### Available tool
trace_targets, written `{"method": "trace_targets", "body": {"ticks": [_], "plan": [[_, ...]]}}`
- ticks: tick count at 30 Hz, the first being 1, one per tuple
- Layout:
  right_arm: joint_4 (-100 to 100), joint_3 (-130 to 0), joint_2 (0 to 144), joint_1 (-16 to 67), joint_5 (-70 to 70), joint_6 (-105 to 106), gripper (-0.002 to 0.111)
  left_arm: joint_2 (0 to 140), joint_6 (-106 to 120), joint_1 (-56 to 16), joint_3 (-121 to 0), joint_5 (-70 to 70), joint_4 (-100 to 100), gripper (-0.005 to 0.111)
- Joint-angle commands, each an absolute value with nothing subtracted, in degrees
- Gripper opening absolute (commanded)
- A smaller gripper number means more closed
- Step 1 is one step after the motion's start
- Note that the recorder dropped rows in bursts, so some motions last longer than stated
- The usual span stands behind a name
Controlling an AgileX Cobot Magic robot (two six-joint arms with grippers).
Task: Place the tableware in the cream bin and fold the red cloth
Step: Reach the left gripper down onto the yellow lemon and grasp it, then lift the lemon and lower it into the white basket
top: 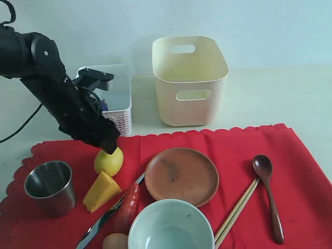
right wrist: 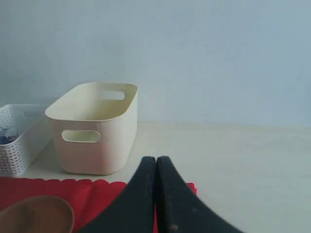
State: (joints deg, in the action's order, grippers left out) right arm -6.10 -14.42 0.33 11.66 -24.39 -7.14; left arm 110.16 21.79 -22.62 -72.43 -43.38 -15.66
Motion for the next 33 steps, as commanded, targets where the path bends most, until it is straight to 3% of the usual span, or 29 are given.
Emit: {"method": "trace_targets", "body": {"ticks": [1,11,13,14,15,16,17,26,33], "plan": [[-6.11,-14.10,0.00,11.37,-23.77,-7.22,0.000,111.94,20.52,-23.52,-72.82,-43.55,-15.60,0.064],[-6.11,-14.10,0.00,11.37,-23.77,-7.22,0.000,116.51,19.01,-26.87,-72.82,-41.84,-15.48,0.063],[-6.11,-14.10,0.00,11.37,-23.77,-7.22,0.000,117.32,19.01,-26.87,-72.82,-41.73,-15.06,0.055],[-6.11,-14.10,0.00,11.37,-23.77,-7.22,0.000,117.37,19.01,-26.87,-72.82,-41.00,-15.06,0.037],[-6.11,-14.10,0.00,11.37,-23.77,-7.22,0.000,117.37,19.01,-26.87,-72.93,-40.69,-15.06,0.028],[-6.11,-14.10,0.00,11.37,-23.77,-7.22,0.000,116.96,19.01,-26.87,-73.81,-40.69,-15.06,0.004],[-6.11,-14.10,0.00,11.37,-23.77,-7.22,0.000,116.56,19.14,-26.87,-74.21,-40.82,-14.94,0.001],[-6.11,-14.10,0.00,11.37,-23.77,-7.22,0.000,104.12,18.72,-25.31,-84.45,-46.19,-13.87,0.000],[-5.98,-14.10,0.00,11.37,-23.77,-7.22,0.000,105.71,14.38,-19.44,-89.45,-42.70,-13.98,0.000]]}}
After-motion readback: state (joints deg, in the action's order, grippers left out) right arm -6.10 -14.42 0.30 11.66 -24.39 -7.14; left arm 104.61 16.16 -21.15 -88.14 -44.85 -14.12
